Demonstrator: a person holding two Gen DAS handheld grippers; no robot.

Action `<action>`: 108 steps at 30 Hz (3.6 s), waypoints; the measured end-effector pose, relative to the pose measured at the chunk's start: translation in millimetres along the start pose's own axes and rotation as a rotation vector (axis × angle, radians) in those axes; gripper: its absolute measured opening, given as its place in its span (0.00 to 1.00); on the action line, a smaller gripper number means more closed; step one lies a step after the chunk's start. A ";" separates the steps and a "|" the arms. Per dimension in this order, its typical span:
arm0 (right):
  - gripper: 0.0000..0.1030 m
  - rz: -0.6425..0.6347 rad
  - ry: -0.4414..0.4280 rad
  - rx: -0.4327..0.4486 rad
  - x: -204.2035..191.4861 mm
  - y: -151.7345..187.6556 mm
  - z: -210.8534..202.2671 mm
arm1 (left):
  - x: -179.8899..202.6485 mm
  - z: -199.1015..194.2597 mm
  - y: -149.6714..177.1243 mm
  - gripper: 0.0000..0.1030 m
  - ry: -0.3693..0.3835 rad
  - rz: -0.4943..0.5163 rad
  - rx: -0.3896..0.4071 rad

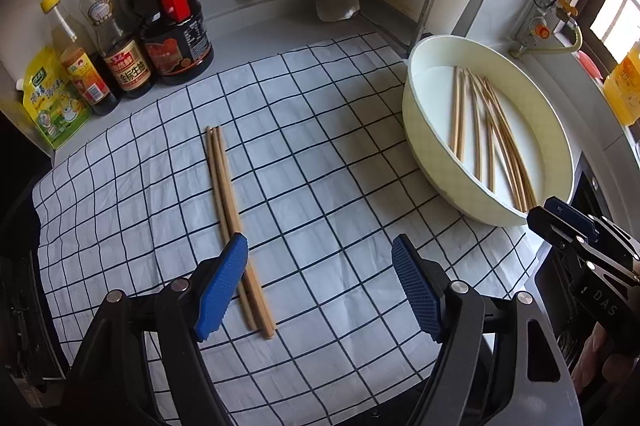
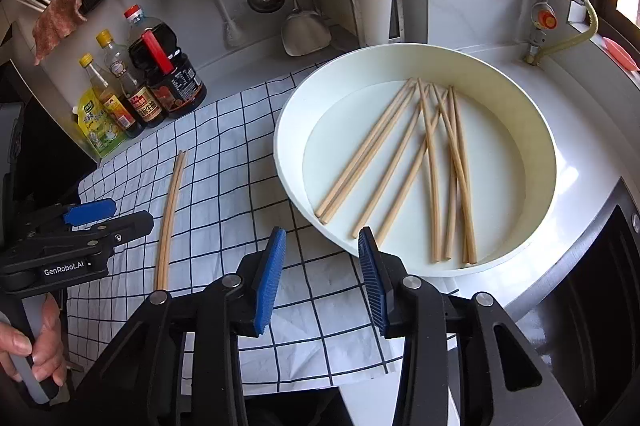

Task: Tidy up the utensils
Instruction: 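Withdraw the right tool from the basin toward the chopsticks on the cloth, then align the open right tool over the remaining wooden chopsticks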

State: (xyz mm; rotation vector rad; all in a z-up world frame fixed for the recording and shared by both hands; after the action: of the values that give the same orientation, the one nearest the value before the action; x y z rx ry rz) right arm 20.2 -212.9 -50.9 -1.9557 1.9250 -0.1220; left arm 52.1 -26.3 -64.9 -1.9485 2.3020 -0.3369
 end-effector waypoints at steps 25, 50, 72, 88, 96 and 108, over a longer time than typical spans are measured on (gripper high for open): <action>0.39 -0.172 0.013 -0.091 -103.0 7.2 43.0 | -107.5 12.8 28.5 0.73 0.019 -0.185 0.002; 0.40 -0.191 0.003 -0.123 -155.3 -0.6 96.2 | -155.7 40.2 34.8 0.76 -0.018 -0.174 -0.020; 0.42 -0.224 0.006 -0.163 -176.0 3.0 144.9 | -163.4 61.5 35.2 0.76 0.003 -0.204 -0.044; 0.42 -0.239 -0.013 -0.175 -187.8 -1.0 162.0 | -167.6 69.6 36.0 0.76 0.025 -0.232 -0.060; 0.42 -0.219 0.010 -0.164 -172.7 -3.3 163.0 | -150.2 79.1 27.0 0.76 0.041 -0.198 -0.061; 0.43 -0.207 0.016 -0.140 -155.0 -8.2 157.2 | -135.3 94.3 18.0 0.77 0.082 -0.182 -0.059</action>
State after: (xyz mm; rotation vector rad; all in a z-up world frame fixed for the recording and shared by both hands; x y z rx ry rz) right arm 71.8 -28.1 -160.3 -2.2500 1.7795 -0.0615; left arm 79.1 100.1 -168.9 -2.2200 2.2102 -0.3750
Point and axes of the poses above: each gripper's, at about its wrist camera, not at the fingertips, and z roughly the way its jaws point, x to its right, y to its underside, the point moved 5 cm from there along z, roughly the way its jaws point, and after that the axes turned 11 degrees about -x, right-handed, at the moved point
